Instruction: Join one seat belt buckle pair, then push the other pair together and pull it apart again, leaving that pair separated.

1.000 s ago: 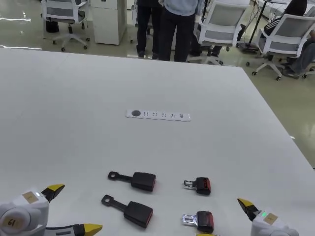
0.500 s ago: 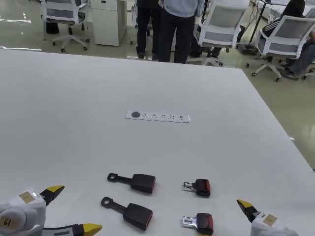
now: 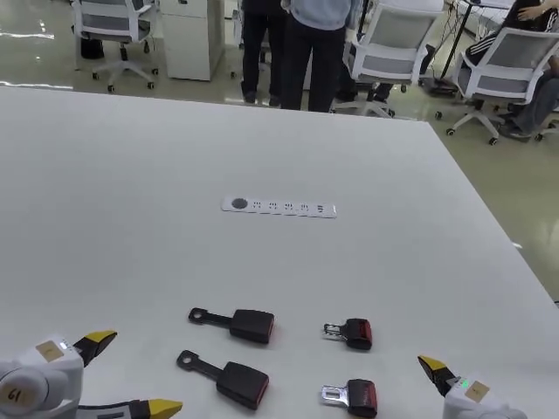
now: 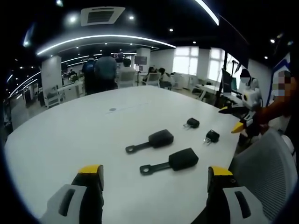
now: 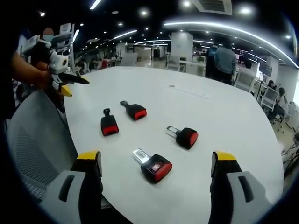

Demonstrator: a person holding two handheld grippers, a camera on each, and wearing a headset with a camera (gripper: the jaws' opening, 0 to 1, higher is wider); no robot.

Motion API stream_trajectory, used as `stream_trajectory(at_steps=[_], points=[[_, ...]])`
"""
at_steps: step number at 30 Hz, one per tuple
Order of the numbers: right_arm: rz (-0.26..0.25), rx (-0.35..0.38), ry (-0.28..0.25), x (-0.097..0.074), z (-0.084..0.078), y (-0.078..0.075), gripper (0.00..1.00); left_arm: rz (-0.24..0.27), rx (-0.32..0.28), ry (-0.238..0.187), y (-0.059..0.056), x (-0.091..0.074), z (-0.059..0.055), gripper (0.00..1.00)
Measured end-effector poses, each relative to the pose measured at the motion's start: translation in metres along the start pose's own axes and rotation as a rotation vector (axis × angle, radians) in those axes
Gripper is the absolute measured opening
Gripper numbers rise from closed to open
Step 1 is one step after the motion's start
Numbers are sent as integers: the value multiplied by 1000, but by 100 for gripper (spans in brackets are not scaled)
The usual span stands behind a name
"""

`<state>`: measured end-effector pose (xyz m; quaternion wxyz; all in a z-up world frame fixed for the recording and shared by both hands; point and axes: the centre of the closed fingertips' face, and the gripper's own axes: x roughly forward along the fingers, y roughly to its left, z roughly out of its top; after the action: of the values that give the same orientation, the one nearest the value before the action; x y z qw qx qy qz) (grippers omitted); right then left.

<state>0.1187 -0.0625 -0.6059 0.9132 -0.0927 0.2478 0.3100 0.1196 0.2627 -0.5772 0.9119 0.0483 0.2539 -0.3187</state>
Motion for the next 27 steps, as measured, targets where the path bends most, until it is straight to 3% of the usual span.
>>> stream_trajectory(at_steps=[10, 22, 27], points=[[13, -2, 12, 1, -4, -2, 97, -21, 8, 14, -9, 8, 3, 95], [50, 12, 39, 4, -11, -2, 94, -87, 32, 39, -20, 26, 0, 92], [77, 17, 50, 6, -12, 0, 93, -133, 61, 65, -33, 37, 0, 91]])
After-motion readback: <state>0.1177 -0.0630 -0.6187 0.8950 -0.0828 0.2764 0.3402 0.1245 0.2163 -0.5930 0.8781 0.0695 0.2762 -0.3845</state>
